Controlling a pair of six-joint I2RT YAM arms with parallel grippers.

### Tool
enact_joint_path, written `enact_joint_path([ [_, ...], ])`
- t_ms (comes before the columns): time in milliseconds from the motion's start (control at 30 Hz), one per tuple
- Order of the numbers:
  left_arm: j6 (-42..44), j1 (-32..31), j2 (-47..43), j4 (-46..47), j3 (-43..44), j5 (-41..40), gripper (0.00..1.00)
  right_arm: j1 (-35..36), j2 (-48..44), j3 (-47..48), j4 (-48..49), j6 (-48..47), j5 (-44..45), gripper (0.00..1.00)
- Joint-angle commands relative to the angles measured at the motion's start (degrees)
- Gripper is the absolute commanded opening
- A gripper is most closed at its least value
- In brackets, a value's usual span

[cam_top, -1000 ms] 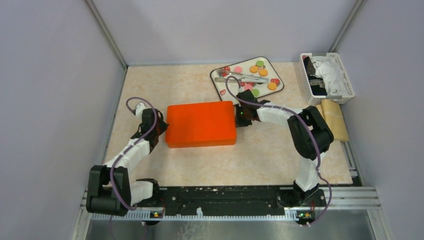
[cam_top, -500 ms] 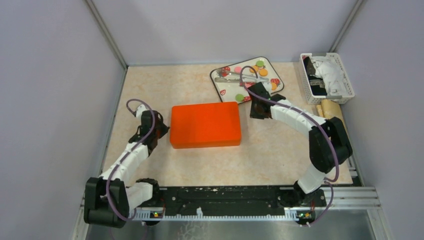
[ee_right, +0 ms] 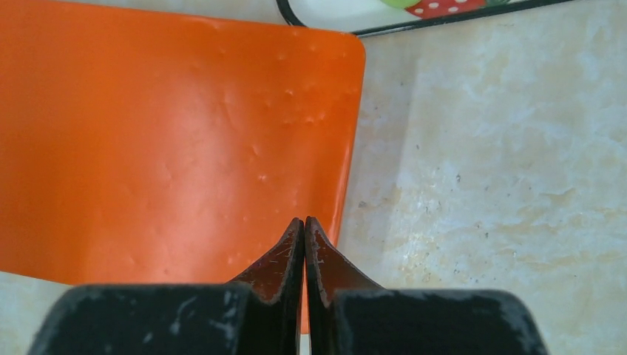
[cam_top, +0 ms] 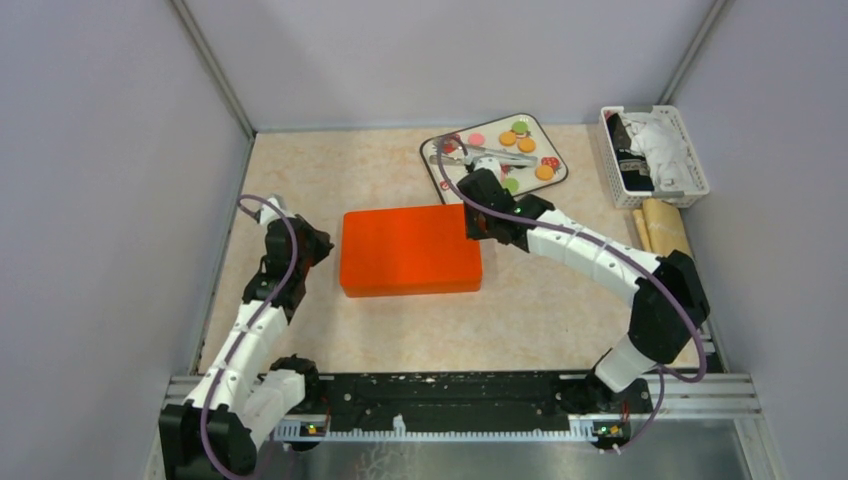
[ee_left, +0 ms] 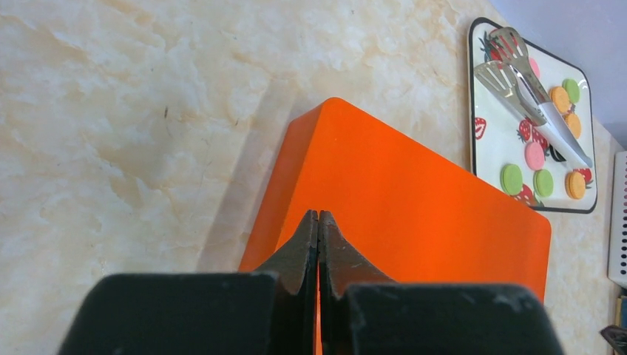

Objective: Pack the cookies

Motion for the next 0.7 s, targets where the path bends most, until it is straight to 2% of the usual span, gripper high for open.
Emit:
enact_joint_path([
  [0,1.6,-0.2,-0.1,1.9,1.8,2.2,0.00,-0.1,1.9,-6.7,3.4,0.6,-5.9,0.00],
  [100,2.1,-0.2,0.3,2.2,1.9,2.8,0.00,0.1,2.3,-14.8,7.5,3.2,-9.6,0.00],
  [200,2.3,-0.2,0.8,3.2,1.5,4.2,0.00,0.1,2.7,-17.6,7.3,4.0,-8.8,0.00],
  [633,4.5,-0.3,-0.9,5.3,1.6,8.7,0.00,1.2,-3.7,-5.7,4.8,-0.8,-5.2,0.00],
  [667,4.9,-0.3,-1.2,5.6,1.7,10.3,0.00,1.3,-4.4,-5.2,5.1,-1.0,-5.2,0.07],
])
